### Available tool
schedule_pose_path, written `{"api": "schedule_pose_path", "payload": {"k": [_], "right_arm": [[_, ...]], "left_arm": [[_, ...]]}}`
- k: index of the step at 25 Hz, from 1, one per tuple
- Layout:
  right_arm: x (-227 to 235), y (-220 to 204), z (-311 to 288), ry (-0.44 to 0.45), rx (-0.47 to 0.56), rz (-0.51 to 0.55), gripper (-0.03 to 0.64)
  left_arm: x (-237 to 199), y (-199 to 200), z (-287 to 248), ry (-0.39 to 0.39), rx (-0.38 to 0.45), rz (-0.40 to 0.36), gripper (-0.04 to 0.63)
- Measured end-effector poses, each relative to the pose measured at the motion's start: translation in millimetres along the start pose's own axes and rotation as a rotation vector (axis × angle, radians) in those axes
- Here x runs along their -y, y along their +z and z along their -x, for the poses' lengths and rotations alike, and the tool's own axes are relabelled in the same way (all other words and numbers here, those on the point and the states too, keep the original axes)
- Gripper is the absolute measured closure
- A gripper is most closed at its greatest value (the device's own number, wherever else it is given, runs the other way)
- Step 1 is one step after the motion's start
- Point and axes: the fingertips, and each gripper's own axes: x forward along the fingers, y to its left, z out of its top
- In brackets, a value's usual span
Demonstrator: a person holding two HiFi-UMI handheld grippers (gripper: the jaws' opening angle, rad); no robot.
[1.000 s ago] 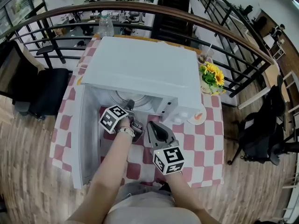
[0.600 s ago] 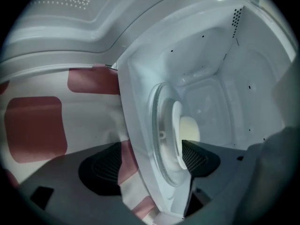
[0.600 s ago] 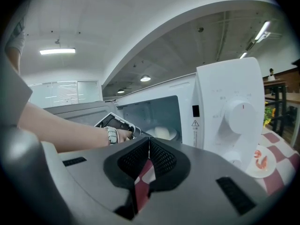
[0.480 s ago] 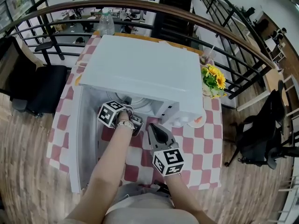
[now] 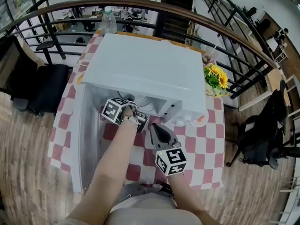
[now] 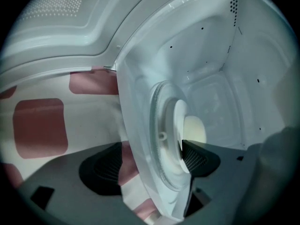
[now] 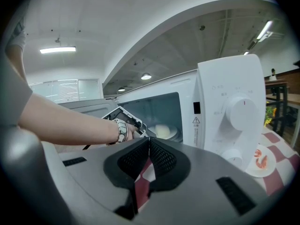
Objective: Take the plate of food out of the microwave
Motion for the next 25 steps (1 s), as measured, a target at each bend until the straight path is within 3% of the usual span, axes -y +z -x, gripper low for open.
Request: {"api": "schedule_pose_path", "payload": {"k": [9, 12, 19, 25], "right_arm": [[-1.3, 4.5, 8.8, -0.003, 0.016, 0.007, 0.591], [-4.6, 6.5, 9.9, 0.003, 0.024, 0.012, 0.591], [-6.9, 10.2, 15.1, 0.003, 0.031, 0.02, 0.591], [-9.9, 13.2, 19.4, 0.009, 0.044, 0.027, 0.591]], "left_arm": [[-4.9, -0.7, 3.8, -0.058, -0.043, 0.028, 0.223], [-6.5, -2.7, 6.4, -0.085, -0.061, 0.066, 0.252], [-3.3, -5.0, 14.3, -0.117, -0.062, 0.077, 0.341], [-8.9, -10.1, 23.0, -0.15, -0.078, 0.094, 0.37]]}}
